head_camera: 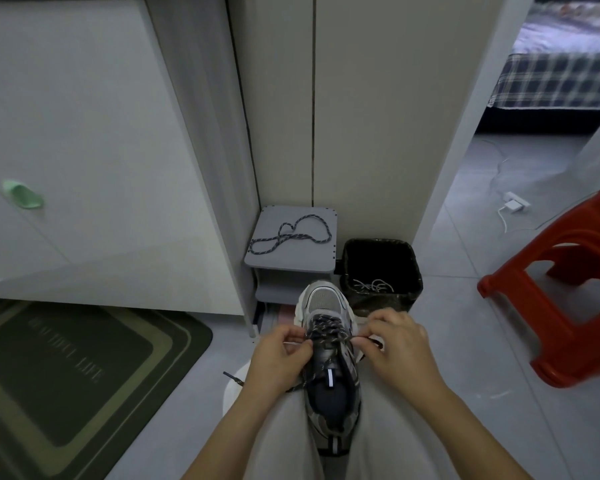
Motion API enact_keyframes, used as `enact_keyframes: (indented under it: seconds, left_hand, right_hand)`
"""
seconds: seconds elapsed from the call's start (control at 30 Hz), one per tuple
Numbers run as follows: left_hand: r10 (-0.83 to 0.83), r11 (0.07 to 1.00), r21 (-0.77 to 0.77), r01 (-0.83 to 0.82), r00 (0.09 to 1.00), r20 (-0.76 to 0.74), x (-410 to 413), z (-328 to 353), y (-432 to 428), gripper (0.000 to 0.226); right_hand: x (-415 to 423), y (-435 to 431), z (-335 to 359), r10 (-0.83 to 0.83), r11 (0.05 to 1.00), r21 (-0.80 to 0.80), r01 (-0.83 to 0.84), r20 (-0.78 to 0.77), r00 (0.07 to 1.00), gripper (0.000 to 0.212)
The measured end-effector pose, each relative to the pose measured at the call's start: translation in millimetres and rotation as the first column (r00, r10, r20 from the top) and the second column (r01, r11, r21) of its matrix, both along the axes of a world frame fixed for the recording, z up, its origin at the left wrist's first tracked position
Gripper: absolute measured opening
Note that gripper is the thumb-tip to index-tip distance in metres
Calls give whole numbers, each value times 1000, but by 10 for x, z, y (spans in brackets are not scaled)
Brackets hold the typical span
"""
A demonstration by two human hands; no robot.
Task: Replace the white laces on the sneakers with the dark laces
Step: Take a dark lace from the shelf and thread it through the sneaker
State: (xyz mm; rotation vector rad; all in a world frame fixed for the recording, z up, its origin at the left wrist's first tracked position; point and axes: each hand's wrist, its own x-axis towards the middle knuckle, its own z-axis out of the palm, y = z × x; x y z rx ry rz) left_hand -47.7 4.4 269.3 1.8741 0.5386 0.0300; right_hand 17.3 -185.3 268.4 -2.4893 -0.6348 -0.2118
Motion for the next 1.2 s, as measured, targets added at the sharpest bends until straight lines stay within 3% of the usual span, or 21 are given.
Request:
enact_keyframes:
  seconds: [0.07, 0.2, 0.33, 0.5, 0.63, 1.03, 1.2]
  left_hand:
    - [-37, 984, 174, 44, 998, -42, -45, 57, -42, 16]
    - [-264, 844, 378, 381, 908, -326, -204, 225, -13, 38]
    - [-381, 624, 561, 544, 839, -389, -306, 263, 56, 20]
    - [-286, 738, 573, 355, 935, -210, -261, 558, 303, 12]
    - [-323, 695, 585, 419, 908, -267, -272, 644, 379, 11]
    - [-253, 756, 536, 375, 923, -290, -187, 576, 491, 10]
    - [-182, 719, 603, 345, 931, -316, -147, 369, 436, 11]
  right_hand:
    - [7, -127, -19, -2, 999, -52, -2, -71, 997, 29]
    - [82, -364, 15, -59, 997, -58, 50, -158, 986, 26]
    - [173, -519, 20, -98, 989, -119, 84, -118, 988, 6]
    - [242, -637, -11, -134, 974, -192, 121, -57, 989, 6]
    - [255, -682, -2, -179, 970, -165, 179, 15, 984, 2]
    - [168, -755, 81, -250, 961, -125, 248, 0, 968, 2]
    - [129, -766, 146, -271, 942, -247, 228, -157, 950, 26]
